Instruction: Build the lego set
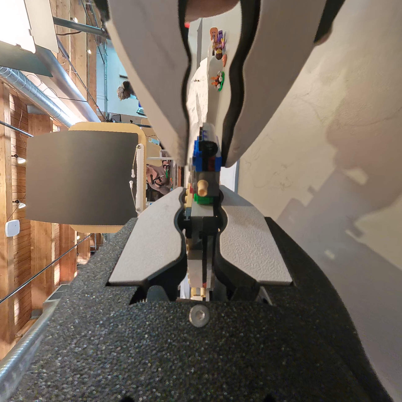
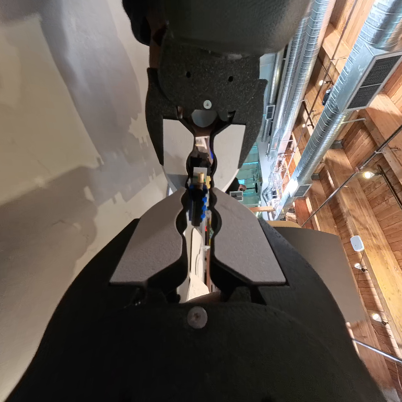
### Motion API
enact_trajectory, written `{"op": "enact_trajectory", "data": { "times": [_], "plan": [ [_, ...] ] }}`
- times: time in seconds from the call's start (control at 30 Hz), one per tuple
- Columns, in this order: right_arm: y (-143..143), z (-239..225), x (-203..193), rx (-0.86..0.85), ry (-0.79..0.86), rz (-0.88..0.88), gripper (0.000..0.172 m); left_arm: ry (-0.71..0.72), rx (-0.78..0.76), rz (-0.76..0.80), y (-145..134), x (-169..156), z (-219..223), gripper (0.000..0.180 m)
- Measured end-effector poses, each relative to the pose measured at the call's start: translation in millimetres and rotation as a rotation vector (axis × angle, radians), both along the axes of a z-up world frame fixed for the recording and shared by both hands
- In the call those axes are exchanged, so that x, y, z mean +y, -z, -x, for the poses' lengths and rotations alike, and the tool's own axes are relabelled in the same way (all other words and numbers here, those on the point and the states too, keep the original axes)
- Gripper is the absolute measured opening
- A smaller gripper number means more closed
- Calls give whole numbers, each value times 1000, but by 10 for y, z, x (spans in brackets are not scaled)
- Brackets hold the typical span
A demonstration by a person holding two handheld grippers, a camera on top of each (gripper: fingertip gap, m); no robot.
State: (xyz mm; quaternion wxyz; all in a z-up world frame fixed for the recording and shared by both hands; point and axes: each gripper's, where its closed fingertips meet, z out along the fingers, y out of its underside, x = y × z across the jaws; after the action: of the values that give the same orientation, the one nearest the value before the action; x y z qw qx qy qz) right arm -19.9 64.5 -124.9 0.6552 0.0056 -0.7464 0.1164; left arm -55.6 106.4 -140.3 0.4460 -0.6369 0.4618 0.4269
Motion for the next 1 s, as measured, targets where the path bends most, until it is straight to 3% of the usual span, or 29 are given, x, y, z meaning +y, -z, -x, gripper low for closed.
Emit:
{"op": "enact_trajectory", "data": {
  "times": [0.1, 0.2, 0.6, 1.0],
  "plan": [
    [-11, -19, 34, -23, 6, 54, 37, 26, -61, 2, 28, -12, -15, 25],
    [-60, -41, 89, -49, 10, 119, 41, 56, -119, 0, 36, -28, -21, 25],
    [-19, -62, 94, -90, -1, 87, 16, 128, -168, -27, -4, -41, -107, 25],
    [12, -25, 114, -97, 16, 64, 15, 116, -125, -37, -3, -43, -86, 25]
  ]
}}
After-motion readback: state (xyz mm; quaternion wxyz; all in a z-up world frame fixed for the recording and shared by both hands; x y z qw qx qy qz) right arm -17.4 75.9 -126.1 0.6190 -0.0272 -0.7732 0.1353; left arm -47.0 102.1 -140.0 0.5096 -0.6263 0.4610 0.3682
